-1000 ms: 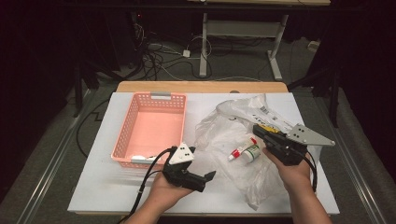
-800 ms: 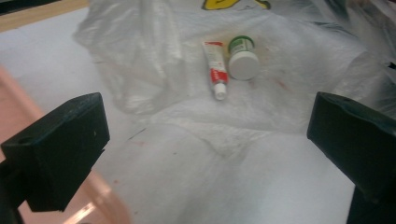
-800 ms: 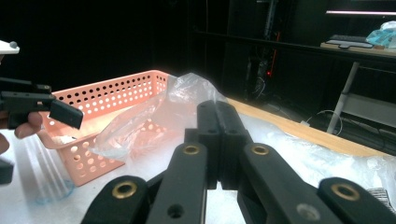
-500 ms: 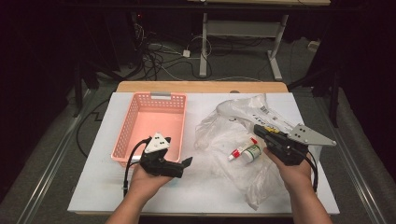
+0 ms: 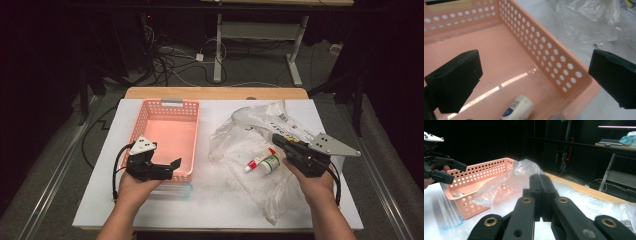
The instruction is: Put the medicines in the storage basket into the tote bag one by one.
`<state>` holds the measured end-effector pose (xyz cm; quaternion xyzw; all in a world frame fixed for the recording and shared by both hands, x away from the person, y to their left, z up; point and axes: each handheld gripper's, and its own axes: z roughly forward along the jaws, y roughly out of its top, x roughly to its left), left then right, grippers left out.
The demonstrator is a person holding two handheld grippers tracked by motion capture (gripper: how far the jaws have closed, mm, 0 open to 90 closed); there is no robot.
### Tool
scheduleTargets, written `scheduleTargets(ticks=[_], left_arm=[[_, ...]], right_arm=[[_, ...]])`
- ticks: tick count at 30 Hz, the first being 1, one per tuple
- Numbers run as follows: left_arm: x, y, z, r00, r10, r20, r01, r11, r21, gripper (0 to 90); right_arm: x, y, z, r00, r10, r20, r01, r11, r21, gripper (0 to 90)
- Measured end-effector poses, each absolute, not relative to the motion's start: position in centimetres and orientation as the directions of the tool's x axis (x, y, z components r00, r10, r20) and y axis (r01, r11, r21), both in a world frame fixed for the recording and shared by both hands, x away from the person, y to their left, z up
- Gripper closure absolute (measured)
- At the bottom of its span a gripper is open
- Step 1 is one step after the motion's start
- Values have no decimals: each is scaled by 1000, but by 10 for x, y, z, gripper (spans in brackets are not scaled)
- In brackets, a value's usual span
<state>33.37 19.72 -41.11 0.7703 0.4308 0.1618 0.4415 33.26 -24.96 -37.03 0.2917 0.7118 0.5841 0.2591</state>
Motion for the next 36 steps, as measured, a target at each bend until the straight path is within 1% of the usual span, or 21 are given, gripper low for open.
scheduleTargets(ticks=[4, 7, 10, 12, 13, 15, 19, 21, 22, 23, 26, 27, 31, 33, 34, 36], left_arm=[[335, 208, -412, 546, 827, -134, 535, -221, 815, 3], [336, 212, -414, 541, 829, -141, 544, -217, 810, 34], [336, 213, -414, 546, 825, -149, 546, -215, 809, 133], [338, 212, -413, 557, 815, -160, 551, -218, 806, 175], [338, 211, -412, 561, 811, -164, 555, -221, 802, 222], [340, 207, -411, 560, 814, -153, 568, -243, 787, 266], [347, 201, -406, 524, 843, -122, 625, -284, 728, 382], [350, 201, -403, 525, 842, -121, 640, -298, 708, 459], [352, 201, -402, 525, 843, -114, 650, -312, 693, 475], [353, 201, -401, 529, 842, -106, 654, -325, 683, 521], [358, 201, -401, 519, 848, -109, 696, -345, 629, 613], [359, 202, -402, 515, 849, -117, 711, -347, 612, 664], [365, 204, -403, 523, 844, -118, 756, -395, 523, 767], [368, 204, -404, 532, 838, -120, 770, -421, 479, 783], [369, 203, -404, 536, 836, -116, 772, -430, 467, 811], [371, 202, -403, 527, 841, -119, 786, -430, 445, 838]], right_arm=[[333, -250, -370, -696, 718, -28, 113, 148, 983, 900], [333, -250, -370, -696, 717, -28, 113, 148, 982, 900], [333, -249, -371, -696, 718, -21, 121, 146, 982, 900], [333, -249, -371, -697, 717, -23, 120, 149, 982, 900], [333, -249, -371, -697, 717, -22, 121, 147, 982, 900], [333, -249, -371, -697, 717, -20, 122, 146, 982, 900], [333, -246, -372, -699, 715, -18, 126, 148, 981, 900], [333, -246, -372, -699, 714, -23, 121, 149, 981, 900], [333, -246, -372, -698, 716, -19, 124, 147, 981, 900], [333, -247, -371, -697, 717, -18, 124, 146, 981, 900], [333, -248, -371, -698, 716, -17, 124, 144, 982, 900], [333, -248, -371, -697, 717, -17, 125, 144, 982, 900], [333, -248, -372, -699, 715, -19, 124, 147, 981, 900], [333, -247, -371, -699, 715, -17, 125, 146, 981, 900], [333, -247, -371, -699, 715, -17, 125, 146, 981, 900], [333, -246, -371, -699, 715, -16, 128, 146, 981, 900]])
